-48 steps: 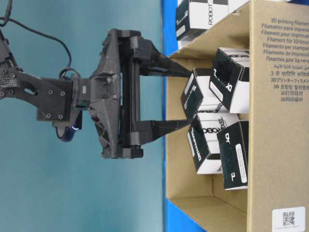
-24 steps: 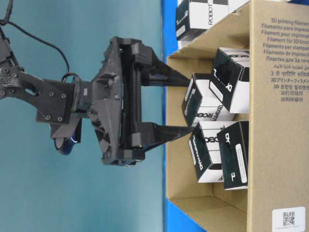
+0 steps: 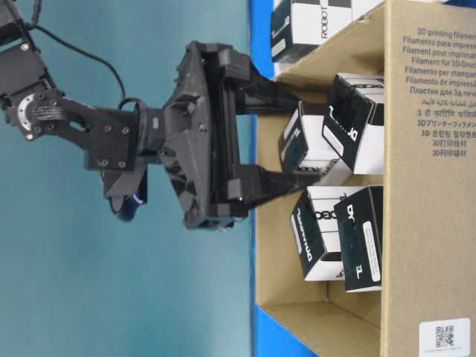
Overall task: Pick a box that is randomly placed inside the cardboard box.
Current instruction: 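Close the right gripper on the DYNAMIXEL box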
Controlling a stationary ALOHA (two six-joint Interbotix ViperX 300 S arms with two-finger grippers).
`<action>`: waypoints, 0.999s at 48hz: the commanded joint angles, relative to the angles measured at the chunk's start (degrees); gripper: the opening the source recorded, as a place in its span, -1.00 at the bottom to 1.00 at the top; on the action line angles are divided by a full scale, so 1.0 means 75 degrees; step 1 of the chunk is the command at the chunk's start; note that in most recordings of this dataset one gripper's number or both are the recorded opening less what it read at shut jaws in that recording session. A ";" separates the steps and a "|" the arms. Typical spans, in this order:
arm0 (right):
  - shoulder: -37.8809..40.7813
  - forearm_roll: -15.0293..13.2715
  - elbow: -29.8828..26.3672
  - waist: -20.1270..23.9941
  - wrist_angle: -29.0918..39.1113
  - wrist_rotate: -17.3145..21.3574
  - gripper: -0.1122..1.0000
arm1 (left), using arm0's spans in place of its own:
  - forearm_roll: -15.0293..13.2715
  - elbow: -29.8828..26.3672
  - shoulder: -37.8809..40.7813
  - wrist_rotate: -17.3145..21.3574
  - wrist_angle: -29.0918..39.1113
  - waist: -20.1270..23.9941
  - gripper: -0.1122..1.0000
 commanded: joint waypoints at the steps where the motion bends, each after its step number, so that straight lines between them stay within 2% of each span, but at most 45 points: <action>1: 0.0000 -0.0035 -0.0023 -0.0059 0.0176 -0.0012 0.92 | 0.0023 -0.0094 0.0035 0.0000 -0.0035 0.0012 -0.93; 16: 0.0059 0.0012 -0.0082 0.0000 0.0668 0.0117 0.92 | 0.0023 -0.0094 0.0047 0.0000 -0.0035 0.0047 -0.93; 37: 0.0469 0.0363 -0.0059 0.0094 0.0070 0.0152 0.92 | 0.0023 -0.0082 0.0035 0.0000 -0.0035 0.0094 -0.93; 48: 0.0469 0.0375 -0.0246 0.0105 0.0094 0.0164 0.90 | 0.0023 -0.0082 0.0035 0.0000 -0.0035 0.0094 -0.93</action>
